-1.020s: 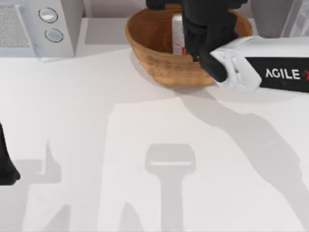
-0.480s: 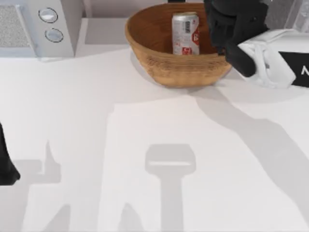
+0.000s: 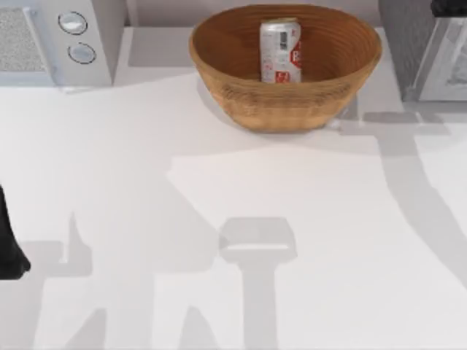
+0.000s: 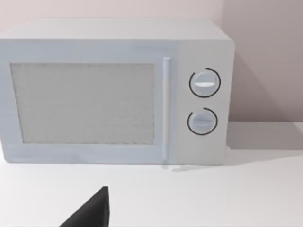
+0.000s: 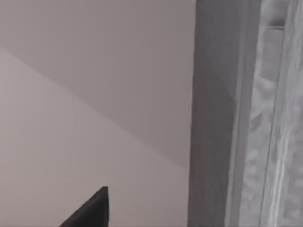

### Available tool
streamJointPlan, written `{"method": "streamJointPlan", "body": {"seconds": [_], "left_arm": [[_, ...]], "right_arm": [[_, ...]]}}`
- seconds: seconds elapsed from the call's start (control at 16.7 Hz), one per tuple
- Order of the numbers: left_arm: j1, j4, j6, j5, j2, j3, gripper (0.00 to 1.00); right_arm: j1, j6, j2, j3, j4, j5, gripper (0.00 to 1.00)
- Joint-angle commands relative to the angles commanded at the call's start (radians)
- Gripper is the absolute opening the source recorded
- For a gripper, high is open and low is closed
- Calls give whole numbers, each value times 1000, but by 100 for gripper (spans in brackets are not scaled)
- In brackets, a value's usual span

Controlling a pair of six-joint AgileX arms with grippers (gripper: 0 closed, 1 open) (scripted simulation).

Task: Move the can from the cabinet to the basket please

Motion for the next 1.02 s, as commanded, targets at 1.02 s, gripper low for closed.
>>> {"method": "streamJointPlan", "body": {"seconds": [1.02], "left_arm": [[0,0,0,0,0,0,100]], "right_arm": [[-345,-6,-1191,-849,-378,-359,100]]}}
